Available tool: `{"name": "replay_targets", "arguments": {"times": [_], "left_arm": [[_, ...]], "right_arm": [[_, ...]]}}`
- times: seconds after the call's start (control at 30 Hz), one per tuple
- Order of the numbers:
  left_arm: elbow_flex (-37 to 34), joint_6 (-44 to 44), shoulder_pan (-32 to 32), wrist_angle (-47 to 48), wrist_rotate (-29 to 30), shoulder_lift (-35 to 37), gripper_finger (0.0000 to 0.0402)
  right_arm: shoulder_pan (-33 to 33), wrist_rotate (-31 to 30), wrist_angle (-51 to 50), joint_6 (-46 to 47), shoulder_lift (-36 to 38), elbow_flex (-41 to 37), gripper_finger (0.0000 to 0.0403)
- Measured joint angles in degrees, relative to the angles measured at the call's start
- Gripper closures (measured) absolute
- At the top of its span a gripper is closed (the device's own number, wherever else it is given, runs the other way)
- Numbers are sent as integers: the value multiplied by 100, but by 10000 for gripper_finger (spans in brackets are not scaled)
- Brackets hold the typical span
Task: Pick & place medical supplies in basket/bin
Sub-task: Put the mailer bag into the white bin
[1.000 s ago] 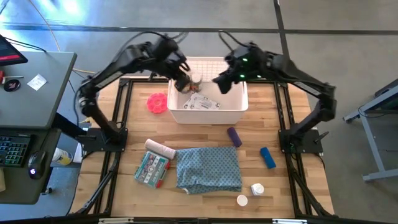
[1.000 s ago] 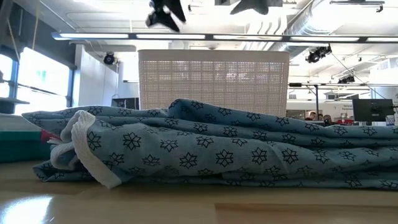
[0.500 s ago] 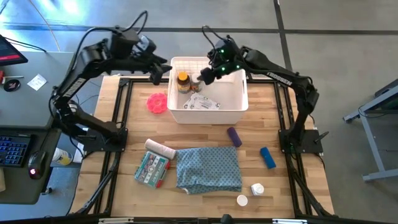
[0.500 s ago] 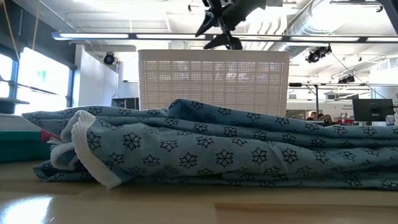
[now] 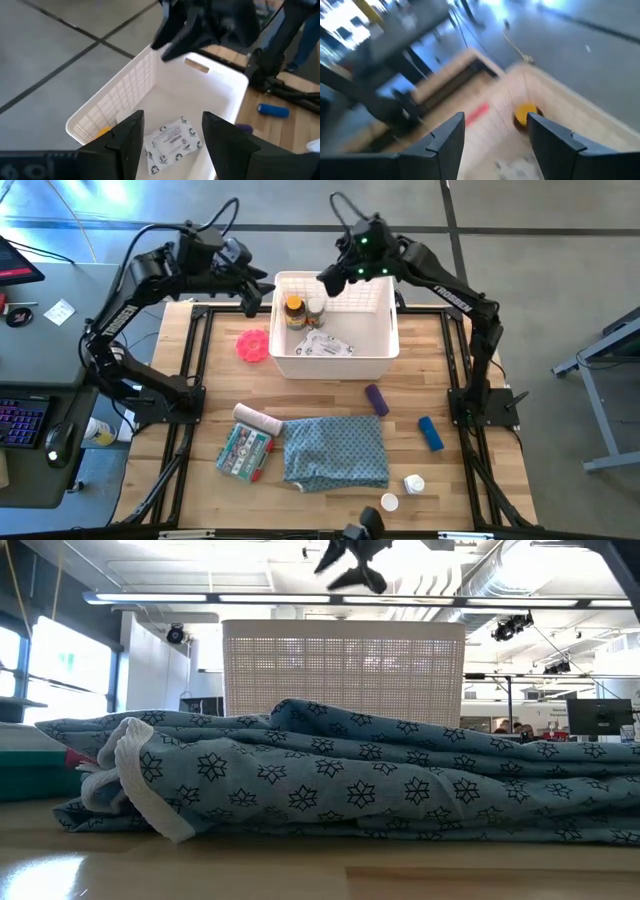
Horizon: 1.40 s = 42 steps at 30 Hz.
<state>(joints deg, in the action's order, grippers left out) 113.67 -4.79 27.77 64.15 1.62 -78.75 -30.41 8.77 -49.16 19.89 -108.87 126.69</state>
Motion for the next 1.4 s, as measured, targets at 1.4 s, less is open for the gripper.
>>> {"name": "replay_targets", "arguments": {"times": [1.4], "left_arm": [[-7, -1110, -4, 677, -342, -316, 167]], "right_arm": [[-33, 112, 1946, 961, -249, -4216, 199]]}}
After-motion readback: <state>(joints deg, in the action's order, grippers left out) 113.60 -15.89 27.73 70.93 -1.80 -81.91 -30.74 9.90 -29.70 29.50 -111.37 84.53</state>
